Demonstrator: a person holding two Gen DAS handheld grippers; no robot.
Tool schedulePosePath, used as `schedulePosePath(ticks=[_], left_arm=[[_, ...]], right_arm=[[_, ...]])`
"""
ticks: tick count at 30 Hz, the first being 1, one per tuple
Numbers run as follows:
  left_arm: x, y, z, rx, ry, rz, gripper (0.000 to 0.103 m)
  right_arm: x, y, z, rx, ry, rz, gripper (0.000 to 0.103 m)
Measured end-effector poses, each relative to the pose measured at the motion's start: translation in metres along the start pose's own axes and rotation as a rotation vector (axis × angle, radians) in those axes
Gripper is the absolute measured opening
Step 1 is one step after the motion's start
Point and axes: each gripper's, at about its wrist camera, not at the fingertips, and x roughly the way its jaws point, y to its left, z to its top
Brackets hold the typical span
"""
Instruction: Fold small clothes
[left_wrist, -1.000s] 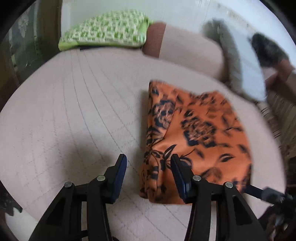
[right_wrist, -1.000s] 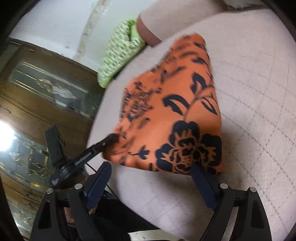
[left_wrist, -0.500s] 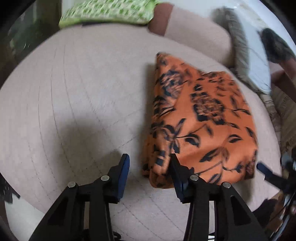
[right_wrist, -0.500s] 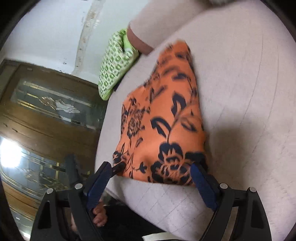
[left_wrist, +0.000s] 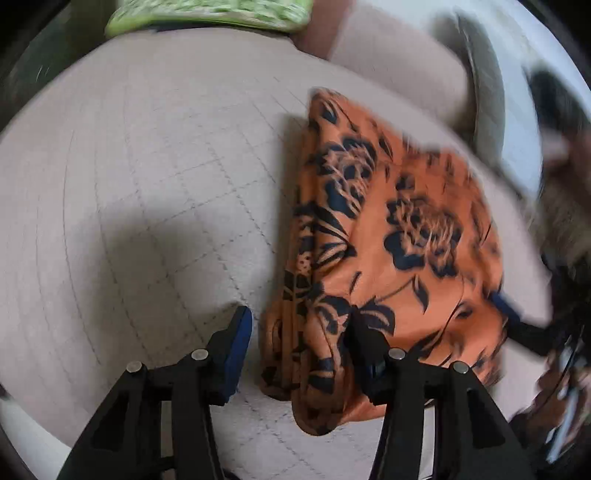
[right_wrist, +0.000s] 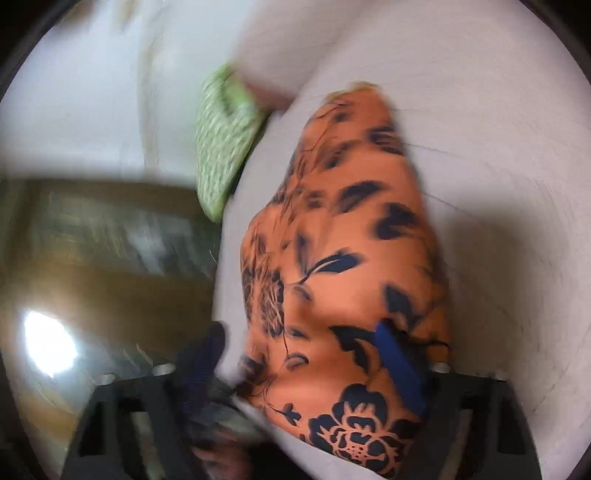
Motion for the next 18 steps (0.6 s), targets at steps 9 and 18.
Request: schedulePosePath(ticks=[9, 18], left_arm=[[-0.023, -0.045, 0.041, 0.134, -0.168, -0.058, 0.056], [0.03, -0.022, 0.052, 0.044, -0.038, 0.058, 0.061]], right_arm=[[0.031, 0.029, 0.057, -0.141, 0.045, -0.064, 0.084], [0.019, 0.027, 0.079, -0.092, -0.006, -0.017, 0.084]])
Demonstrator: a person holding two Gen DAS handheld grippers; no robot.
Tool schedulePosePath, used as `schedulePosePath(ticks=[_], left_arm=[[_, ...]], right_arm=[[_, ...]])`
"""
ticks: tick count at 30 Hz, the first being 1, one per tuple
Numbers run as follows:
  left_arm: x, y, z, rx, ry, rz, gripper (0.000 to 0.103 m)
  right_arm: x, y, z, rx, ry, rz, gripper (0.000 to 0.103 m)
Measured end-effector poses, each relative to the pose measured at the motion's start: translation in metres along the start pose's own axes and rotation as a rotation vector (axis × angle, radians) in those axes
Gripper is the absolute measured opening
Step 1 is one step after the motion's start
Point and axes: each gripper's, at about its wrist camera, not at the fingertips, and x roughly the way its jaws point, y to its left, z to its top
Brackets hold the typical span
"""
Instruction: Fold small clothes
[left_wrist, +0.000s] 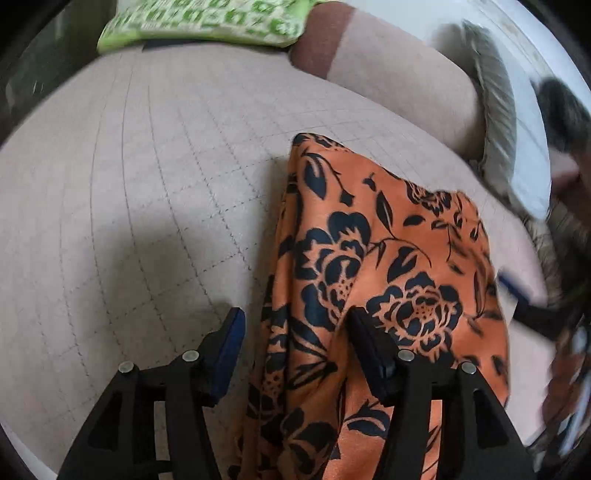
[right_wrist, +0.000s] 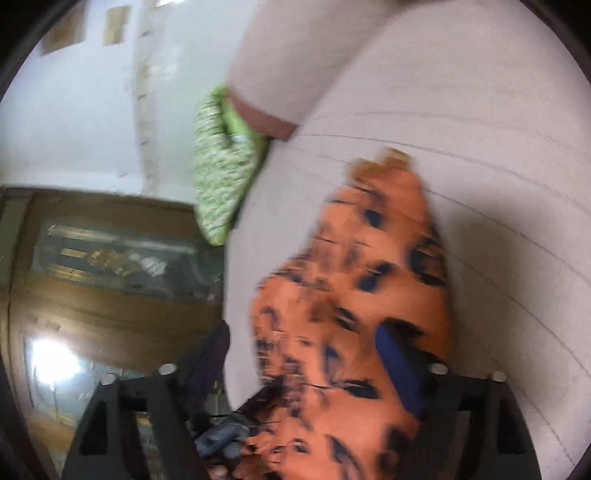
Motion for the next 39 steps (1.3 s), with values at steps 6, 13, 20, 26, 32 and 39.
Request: schedulePosePath(ticks=[6, 13, 20, 26, 32, 39], left_arm=[[0.0, 0.009, -0.005, -0.017, 0.003, -0.018, 0.07], [-0.033, 0.017, -0.012, -0.038, -0.108, -0.024, 0.07], [-0.065, 0.014, -0.038, 0.061, -0.161, -0.141, 0.084], [-0.036, 0.022, -0.043, 0.039, -0.039, -0.089, 0.028], [-0.029, 0.037, -0.04, -0.004, 0.009, -0.115, 0.046], [-0.077, 0.066, -0.008, -0.121, -0.172, -0.235, 0.072]], right_arm=[[0.018, -0.03, 0.024, 0.063, -0.016, -0.097, 0.083], [-0.041, 0.0, -0.047, -0.111, -0.021, -0.189, 0.085], [-0.037, -0.039, -0.099, -0.007, 0.087, -0.144, 0.087], [-0.023, -0.007, -0.115, -0.122, 0.075, -0.357, 0.042], [-0.022, -0.029, -0.127, -0.039, 0.074, -0.384, 0.055], [-0.066, 0.008, -0.104, -0.154, -0.054, -0.366, 0.078]])
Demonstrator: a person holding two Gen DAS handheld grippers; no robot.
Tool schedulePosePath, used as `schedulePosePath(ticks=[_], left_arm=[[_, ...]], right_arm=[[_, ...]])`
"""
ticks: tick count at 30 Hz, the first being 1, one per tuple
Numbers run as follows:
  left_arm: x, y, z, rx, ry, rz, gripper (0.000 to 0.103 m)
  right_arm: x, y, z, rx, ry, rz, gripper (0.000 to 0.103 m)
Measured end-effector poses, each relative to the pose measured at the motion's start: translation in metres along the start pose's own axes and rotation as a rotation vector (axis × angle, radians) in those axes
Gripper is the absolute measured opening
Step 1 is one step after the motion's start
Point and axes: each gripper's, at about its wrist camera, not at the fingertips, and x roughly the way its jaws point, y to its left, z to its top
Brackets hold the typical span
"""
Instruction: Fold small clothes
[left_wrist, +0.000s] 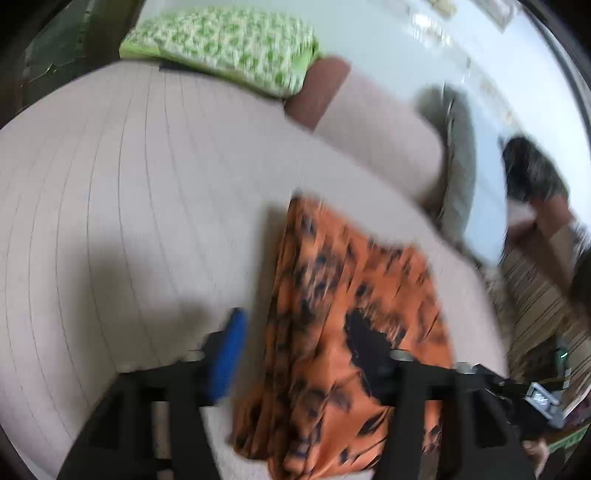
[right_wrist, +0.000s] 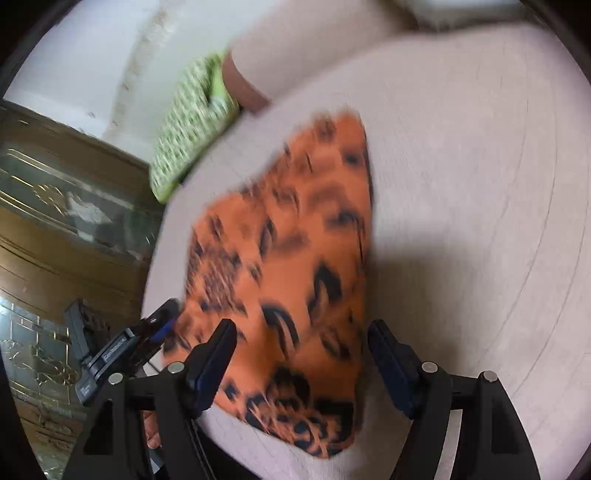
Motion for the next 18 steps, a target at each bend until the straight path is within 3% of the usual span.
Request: schedulePosePath(ticks=[2, 4, 7, 10, 11, 13, 15, 18], left_arm=[[0.008, 0.001, 0.014, -0.001, 0.044, -0.061, 0.072], [0.028, -0.005, 0.021, 0.058, 0.13, -0.084, 0.072], [0.047, 0.003, 0.024, 0.051, 0.169, -0.01, 0.072], [0.086, 0.017, 0.013, -0.005, 0.309, 0.001, 0.072], [0.086, 0.018, 0.01, 0.006, 0.292, 0.003, 0.072], [0.082, 0.012, 0.01, 0.027, 0.293, -0.042, 0.04], [0.082, 0.01, 0.009, 0.023, 0.292, -0.062, 0.029], [0.077, 0.001, 0.009, 0.067, 0.252, -0.044, 0.024]], right_arm=[[0.0, -0.009, 0.014, 0.029, 0.001, 0.012, 0.078], [0.009, -0.014, 0.025, 0.038, 0.029, 0.038, 0.078], [0.027, -0.008, 0.033, 0.024, 0.061, 0.057, 0.078], [0.053, -0.002, 0.036, 0.034, 0.079, 0.068, 0.079], [0.062, -0.003, 0.034, 0.048, 0.097, 0.071, 0.079], [0.077, -0.005, 0.03, 0.054, 0.142, 0.077, 0.079], [0.085, 0.001, 0.026, 0.004, 0.152, 0.045, 0.076], [0.08, 0.019, 0.025, -0.092, 0.131, -0.009, 0.044]])
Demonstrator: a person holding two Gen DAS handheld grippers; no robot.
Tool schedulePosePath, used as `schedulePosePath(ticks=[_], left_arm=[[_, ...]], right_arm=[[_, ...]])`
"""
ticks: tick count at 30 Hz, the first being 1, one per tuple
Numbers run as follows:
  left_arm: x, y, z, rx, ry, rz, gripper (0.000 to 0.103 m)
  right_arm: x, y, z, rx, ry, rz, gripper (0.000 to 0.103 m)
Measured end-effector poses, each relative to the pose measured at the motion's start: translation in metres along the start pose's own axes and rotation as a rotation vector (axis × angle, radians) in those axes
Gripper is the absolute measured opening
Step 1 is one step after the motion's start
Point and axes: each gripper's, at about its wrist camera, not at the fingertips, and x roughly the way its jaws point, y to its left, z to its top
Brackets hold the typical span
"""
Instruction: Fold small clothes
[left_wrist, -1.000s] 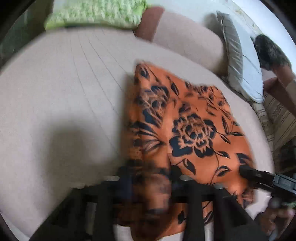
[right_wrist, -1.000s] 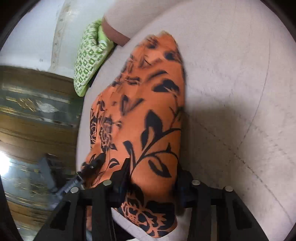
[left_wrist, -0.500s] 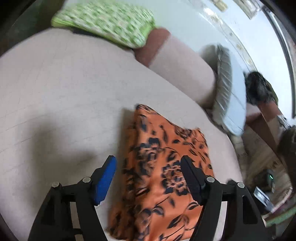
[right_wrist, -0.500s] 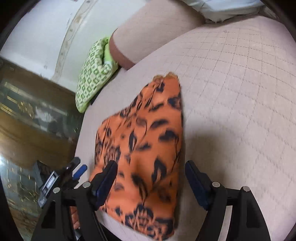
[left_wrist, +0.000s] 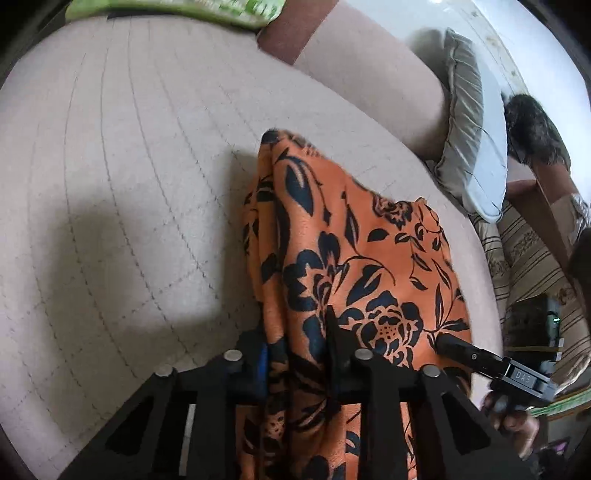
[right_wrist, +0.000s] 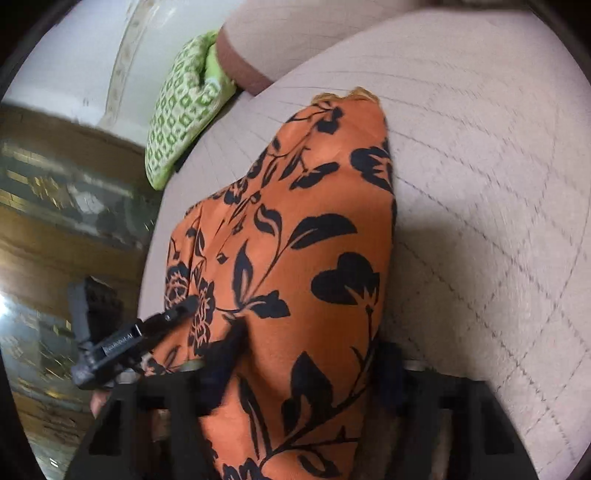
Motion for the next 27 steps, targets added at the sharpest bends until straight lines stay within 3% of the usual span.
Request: schedulePosePath(ticks=[2, 4, 5, 7, 8, 9, 11, 13, 16, 17, 18, 19, 23, 27], left_arm=[[-0.009, -0.009, 0.0, 0.038, -0.05, -0.002, 0.024], [0.003, -0.003, 0.001, 0.026, 0.004, 0.021, 0.034], [0.011, 0.007, -0.001, -0.016, 0.048, 0.025, 0.05], [0.004, 0.022, 0.003, -0.104, 0.065, -0.047, 0.054], [-0.003, 0.026, 0.007, -0.134, 0.059, -0.042, 0.067], [-0.01, 0.029, 0.01, -0.141, 0.025, -0.021, 0.081], [-0.012, 0.033, 0.017, -0.13, -0.009, 0.005, 0.086], [0.005, 0.035, 0.025, -0.134, 0.043, -0.057, 0.086], [0.012, 0.024, 0.027, -0.077, 0.039, -0.028, 0.081], [0.014, 0.019, 0.026, -0.054, 0.042, -0.06, 0.036], [0.018, 0.019, 0.024, -0.051, 0.067, -0.102, 0.026], [0.016, 0.019, 0.023, -0.06, 0.048, -0.091, 0.025], [-0.001, -0.01, 0.02, 0.054, -0.025, 0.022, 0.022], [-0.019, -0.04, 0.017, 0.109, -0.089, 0.053, 0.022]], right_arm=[[-0.009, 0.012, -0.001, -0.065, -0.027, -0.041, 0.042], [0.001, 0.003, -0.001, -0.055, 0.024, -0.065, 0.045], [0.009, -0.009, -0.002, -0.008, 0.059, -0.057, 0.06], [0.001, -0.023, -0.003, 0.07, 0.035, 0.028, 0.067], [-0.006, -0.024, -0.003, 0.08, 0.015, 0.045, 0.078], [-0.016, -0.026, -0.001, 0.078, -0.03, 0.073, 0.08], [-0.026, -0.03, 0.005, 0.094, -0.074, 0.105, 0.08], [-0.026, -0.04, 0.014, 0.143, -0.094, 0.143, 0.081], [0.004, -0.051, 0.017, 0.202, 0.015, 0.176, 0.081], [0.006, -0.048, 0.015, 0.174, 0.014, 0.178, 0.079], [0.007, -0.036, 0.015, 0.099, 0.009, 0.157, 0.072], [0.007, -0.03, 0.015, 0.078, 0.009, 0.123, 0.042], [-0.004, -0.013, 0.018, 0.009, -0.011, 0.073, 0.037], [-0.029, -0.007, 0.02, -0.038, -0.064, 0.053, 0.037]])
